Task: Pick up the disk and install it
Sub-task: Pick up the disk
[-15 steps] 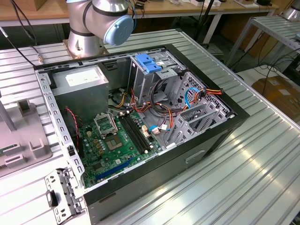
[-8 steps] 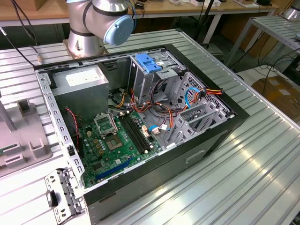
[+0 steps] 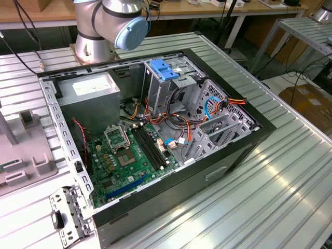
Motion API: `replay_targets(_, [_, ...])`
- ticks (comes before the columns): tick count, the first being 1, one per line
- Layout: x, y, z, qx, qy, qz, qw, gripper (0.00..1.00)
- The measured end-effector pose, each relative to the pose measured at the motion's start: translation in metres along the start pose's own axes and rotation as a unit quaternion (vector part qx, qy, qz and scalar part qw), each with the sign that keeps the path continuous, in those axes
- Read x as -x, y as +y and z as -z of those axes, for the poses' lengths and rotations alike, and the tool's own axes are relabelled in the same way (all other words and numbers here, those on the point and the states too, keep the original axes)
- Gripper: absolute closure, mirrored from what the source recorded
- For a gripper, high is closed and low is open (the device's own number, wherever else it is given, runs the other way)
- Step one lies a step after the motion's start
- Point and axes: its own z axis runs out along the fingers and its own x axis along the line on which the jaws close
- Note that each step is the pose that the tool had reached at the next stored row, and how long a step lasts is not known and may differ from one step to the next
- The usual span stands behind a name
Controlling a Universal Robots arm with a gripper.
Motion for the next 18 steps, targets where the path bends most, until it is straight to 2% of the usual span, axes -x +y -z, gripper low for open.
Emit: replay_targets(18, [0.0012, 0.0003, 0.0172, 0.0000, 0.0000, 0.000, 1.00000, 0.64])
